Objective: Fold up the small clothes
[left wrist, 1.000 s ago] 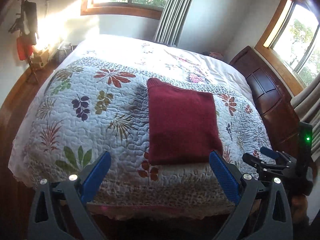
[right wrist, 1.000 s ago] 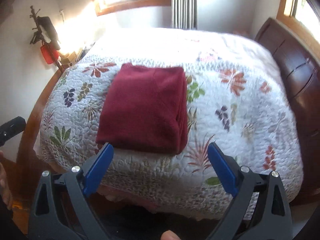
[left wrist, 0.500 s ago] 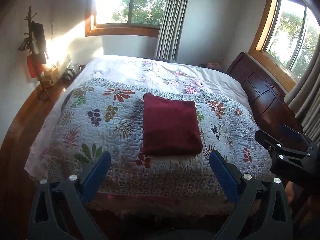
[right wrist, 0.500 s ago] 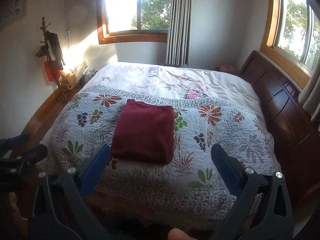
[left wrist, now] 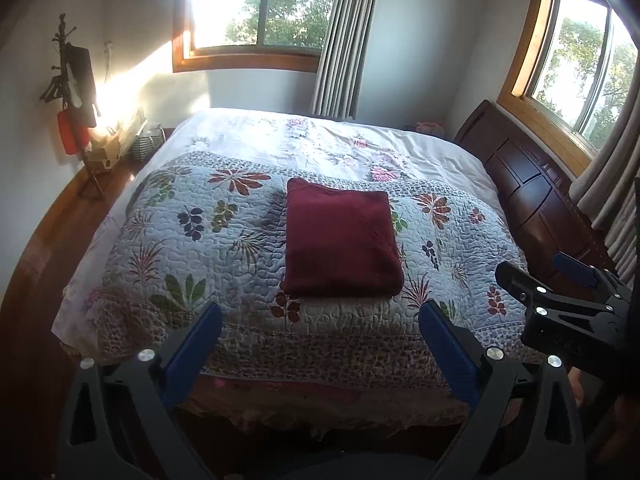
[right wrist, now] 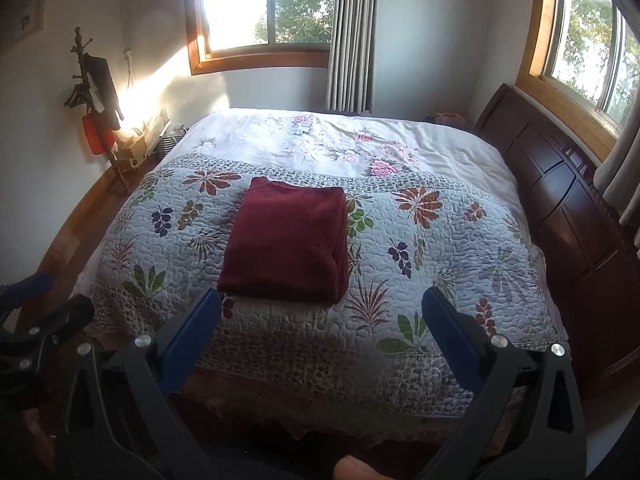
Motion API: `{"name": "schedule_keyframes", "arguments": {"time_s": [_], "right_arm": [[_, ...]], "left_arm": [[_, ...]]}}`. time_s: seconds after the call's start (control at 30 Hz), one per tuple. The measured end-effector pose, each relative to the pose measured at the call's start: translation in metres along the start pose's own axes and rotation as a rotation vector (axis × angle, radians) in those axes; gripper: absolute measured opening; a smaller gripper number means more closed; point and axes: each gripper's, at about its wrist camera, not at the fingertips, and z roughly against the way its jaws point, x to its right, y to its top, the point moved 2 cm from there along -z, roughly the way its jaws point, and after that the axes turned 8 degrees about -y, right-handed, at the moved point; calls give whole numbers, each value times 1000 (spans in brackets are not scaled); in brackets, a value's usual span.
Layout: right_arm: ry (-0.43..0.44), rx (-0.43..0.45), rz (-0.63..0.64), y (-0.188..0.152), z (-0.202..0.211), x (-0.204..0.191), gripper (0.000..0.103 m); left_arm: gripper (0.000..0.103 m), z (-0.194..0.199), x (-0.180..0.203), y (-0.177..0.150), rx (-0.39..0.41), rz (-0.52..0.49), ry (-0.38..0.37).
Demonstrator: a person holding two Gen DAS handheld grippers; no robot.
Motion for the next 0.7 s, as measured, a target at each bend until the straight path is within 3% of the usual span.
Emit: {"name": "schedule_keyframes", "arguments": {"time_s": [0.7], "right_arm": [[-37, -19, 4, 4, -10, -4, 100]], "left_arm": [[99, -12, 1, 4, -11, -21, -5]]}}
